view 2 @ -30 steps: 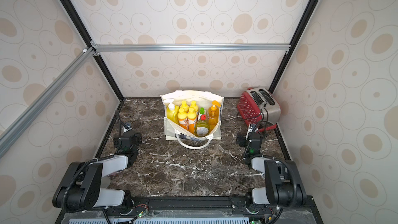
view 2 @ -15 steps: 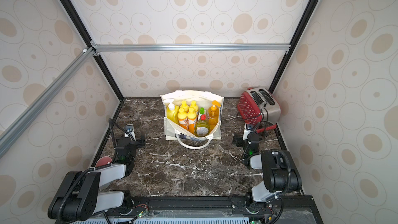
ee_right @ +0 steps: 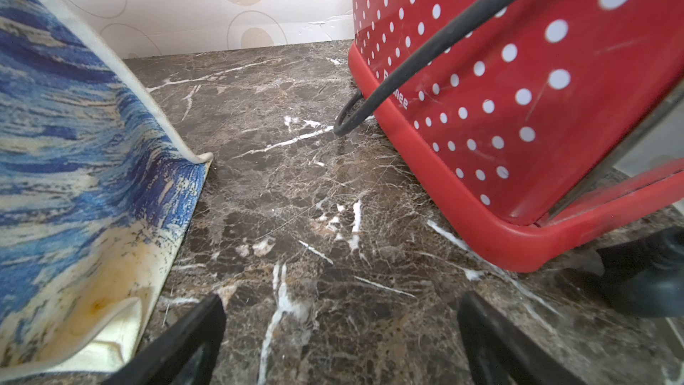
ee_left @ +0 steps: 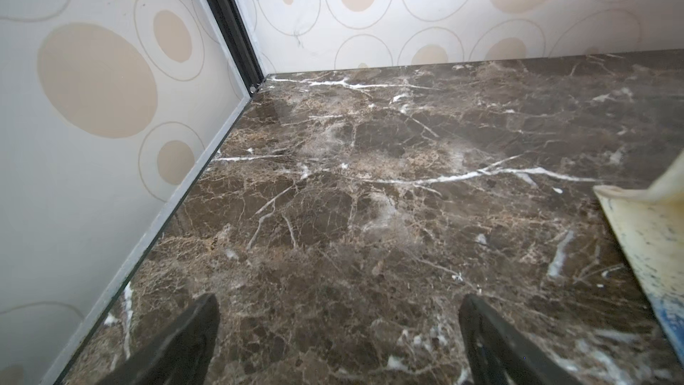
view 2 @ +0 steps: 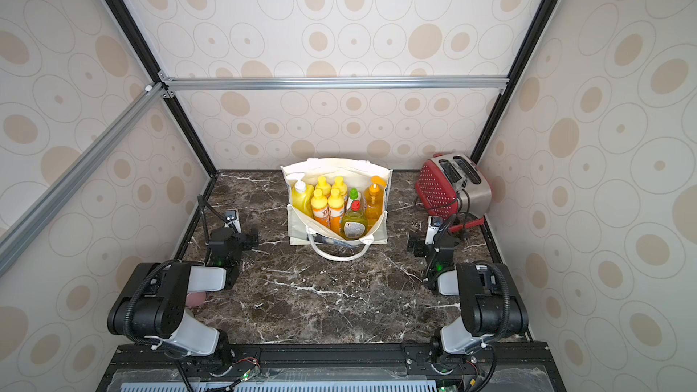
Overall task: Pack dish soap into the shopping bag
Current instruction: Reset both arms
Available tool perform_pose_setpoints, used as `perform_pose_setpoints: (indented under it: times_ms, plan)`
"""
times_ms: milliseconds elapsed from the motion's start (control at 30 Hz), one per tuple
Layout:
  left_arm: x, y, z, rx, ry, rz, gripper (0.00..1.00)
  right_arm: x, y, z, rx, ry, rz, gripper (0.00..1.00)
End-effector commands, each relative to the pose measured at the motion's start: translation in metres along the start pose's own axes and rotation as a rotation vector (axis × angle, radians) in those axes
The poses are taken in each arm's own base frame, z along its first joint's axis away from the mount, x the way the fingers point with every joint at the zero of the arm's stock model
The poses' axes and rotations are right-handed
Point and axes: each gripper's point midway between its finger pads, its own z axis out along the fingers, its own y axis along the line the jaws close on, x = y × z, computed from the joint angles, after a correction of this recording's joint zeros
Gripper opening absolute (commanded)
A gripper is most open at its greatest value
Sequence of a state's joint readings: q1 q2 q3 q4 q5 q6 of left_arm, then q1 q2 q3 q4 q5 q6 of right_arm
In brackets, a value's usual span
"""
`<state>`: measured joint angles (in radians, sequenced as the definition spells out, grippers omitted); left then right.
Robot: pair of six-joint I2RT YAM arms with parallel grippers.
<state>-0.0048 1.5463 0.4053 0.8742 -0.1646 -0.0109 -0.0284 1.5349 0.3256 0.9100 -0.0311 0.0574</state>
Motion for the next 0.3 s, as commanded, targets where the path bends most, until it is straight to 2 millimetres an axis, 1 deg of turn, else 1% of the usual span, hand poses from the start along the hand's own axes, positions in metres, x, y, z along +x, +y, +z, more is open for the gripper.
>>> perform_pose_setpoints:
  times_ms: [0, 167, 200, 267]
  plan:
    - [-0.003, 0.003, 0.003, -0.004, 0.004, -0.013, 0.99, -0.016, 0.002, 0.001, -0.01, -0.041, -0.017, 1.0]
    - [-0.003, 0.002, 0.003, -0.002, 0.009, -0.012, 0.99, -0.015, 0.006, 0.001, -0.033, -0.036, -0.025, 1.0]
    - [-0.003, 0.003, 0.002, -0.003, 0.009, -0.011, 0.99, -0.017, 0.008, -0.001, -0.043, -0.052, -0.031, 1.0]
    - [-0.003, 0.002, 0.002, -0.003, 0.006, -0.012, 0.99, -0.025, 0.008, -0.012, -0.045, -0.106, -0.038, 1.0]
